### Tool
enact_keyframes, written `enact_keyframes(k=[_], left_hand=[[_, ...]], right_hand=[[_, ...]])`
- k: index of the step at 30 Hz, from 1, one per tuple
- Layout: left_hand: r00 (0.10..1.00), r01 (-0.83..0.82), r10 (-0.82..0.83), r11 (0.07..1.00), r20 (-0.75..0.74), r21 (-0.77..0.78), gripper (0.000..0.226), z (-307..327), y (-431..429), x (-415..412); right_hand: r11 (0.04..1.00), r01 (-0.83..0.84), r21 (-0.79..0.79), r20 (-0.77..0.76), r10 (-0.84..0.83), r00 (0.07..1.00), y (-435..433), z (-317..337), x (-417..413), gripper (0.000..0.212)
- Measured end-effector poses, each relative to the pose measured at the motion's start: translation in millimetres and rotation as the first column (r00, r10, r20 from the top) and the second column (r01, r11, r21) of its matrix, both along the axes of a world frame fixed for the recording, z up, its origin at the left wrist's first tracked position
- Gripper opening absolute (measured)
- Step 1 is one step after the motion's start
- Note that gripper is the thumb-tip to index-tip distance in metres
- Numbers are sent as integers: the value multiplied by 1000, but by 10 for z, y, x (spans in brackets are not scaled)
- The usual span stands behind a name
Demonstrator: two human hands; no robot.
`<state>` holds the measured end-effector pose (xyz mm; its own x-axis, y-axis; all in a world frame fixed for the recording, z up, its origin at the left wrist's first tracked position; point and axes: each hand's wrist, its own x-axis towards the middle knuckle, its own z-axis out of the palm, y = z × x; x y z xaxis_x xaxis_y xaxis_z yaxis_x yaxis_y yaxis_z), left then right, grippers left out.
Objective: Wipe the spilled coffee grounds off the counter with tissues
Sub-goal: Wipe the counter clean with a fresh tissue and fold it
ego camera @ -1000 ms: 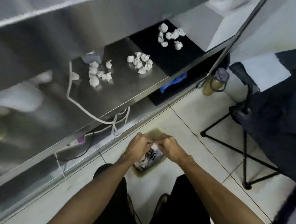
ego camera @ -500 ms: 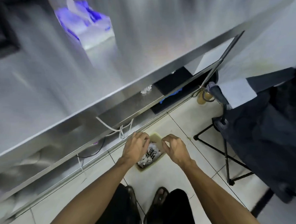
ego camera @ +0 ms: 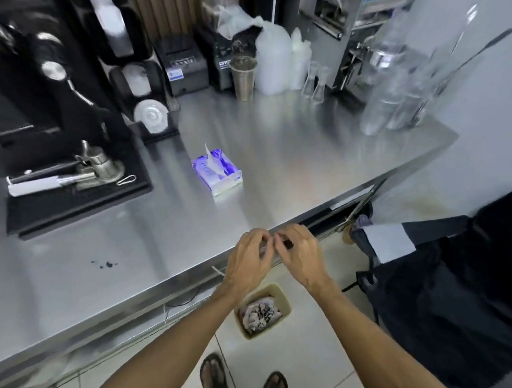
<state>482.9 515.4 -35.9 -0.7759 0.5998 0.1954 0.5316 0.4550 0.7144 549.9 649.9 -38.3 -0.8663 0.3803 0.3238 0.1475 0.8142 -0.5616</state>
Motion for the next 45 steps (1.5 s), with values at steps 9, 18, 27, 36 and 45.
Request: enact_keyframes(k=[9,18,27,36,45], left_hand=[[976,-216,213,975,48,52,24,366,-326,-1044],[973,-182,200,972,114,-151,81,651,-387,-2011],[998,-37,40,996,38,-76,52,335,-402,-2307],[993,-11,32,985,118,-171,108,81,-466,-2396],[972,-6,39,990,233,-142,136,268,-524,-2322]], right_hand=[[997,47,55,-17,-46,999,-251,554,-1231,26],[967,171,189,216,-211,953,-550,705,-2331,47],[966,252,55,139,-257,956,-539,683,-2552,25],[933,226,-280,-43,-248,968,-535,1319,-2523,15],[751,121,-649,-95,-238,967,-559,1709,-2363,14]])
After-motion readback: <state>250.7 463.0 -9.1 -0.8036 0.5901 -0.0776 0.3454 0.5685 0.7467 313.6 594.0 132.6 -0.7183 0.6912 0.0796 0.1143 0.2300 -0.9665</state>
